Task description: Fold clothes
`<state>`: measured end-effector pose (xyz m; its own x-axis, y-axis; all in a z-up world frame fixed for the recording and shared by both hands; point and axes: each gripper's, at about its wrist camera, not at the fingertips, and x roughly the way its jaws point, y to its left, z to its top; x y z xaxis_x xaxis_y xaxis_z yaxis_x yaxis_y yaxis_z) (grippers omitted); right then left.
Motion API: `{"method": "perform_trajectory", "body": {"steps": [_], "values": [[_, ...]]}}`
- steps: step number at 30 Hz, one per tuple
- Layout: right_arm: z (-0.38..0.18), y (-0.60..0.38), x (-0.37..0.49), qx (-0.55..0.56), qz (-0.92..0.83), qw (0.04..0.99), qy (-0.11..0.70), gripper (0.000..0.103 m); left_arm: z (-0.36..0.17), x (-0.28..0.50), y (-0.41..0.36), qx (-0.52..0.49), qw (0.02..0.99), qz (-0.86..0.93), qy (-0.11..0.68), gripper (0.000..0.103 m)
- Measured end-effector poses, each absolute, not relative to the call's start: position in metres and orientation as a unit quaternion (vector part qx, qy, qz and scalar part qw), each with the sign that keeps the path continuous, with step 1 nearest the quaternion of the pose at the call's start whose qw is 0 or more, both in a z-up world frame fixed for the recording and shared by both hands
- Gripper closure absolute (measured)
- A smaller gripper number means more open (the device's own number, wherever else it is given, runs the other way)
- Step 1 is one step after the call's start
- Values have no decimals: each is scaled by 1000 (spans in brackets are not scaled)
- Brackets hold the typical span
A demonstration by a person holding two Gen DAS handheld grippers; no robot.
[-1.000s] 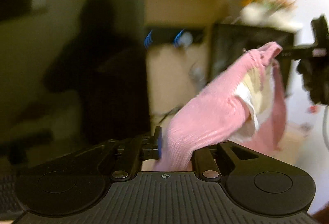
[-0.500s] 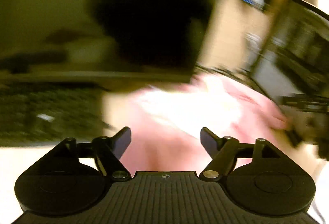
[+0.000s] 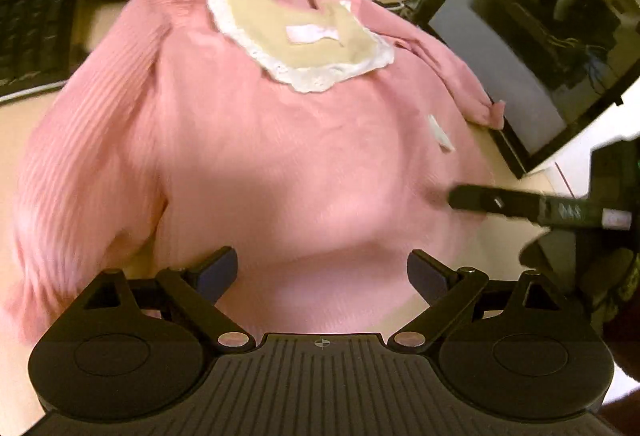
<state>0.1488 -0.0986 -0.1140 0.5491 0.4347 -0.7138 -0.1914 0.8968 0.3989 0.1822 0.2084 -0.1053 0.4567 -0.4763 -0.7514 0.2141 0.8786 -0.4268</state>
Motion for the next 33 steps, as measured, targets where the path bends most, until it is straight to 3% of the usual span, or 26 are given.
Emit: {"method": "perform_trajectory", "body": {"steps": [6, 11, 17, 21, 22, 23, 24, 28, 30, 32, 33], "values": [[-111, -91, 125, 163, 167, 866, 442, 0, -90, 163, 257, -148, 862, -132, 467, 7], [-109, -77, 133, 110, 154, 877, 441, 0, -61, 157, 301, -179, 908, -33, 378, 7], [-108, -75, 141, 80, 178, 871, 451, 0, -56, 175, 266, 58, 933, 24, 356, 7], [-106, -84, 145, 91, 209, 860, 456, 0, -80, 205, 251, 86, 907, 17, 412, 11], [-106, -87, 146, 97, 215, 859, 455, 0, -86, 213, 248, 94, 901, 16, 424, 37], [-106, -90, 147, 102, 222, 857, 454, 0, -89, 222, 245, 116, 892, 17, 437, 88], [-106, -92, 147, 103, 228, 855, 454, 0, -90, 228, 242, 144, 885, 20, 443, 100], [-104, -88, 147, 78, 239, 857, 450, 0, -63, 252, 263, 273, 877, 79, 388, 96], [-103, -82, 145, 55, 237, 861, 447, 0, -51, 267, 291, 278, 876, 128, 373, 78], [-102, -75, 144, 34, 233, 864, 446, 0, -42, 274, 319, 225, 882, 162, 381, 40], [-101, -73, 143, 23, 231, 863, 448, 0, -38, 273, 332, 186, 887, 172, 387, 36]]}}
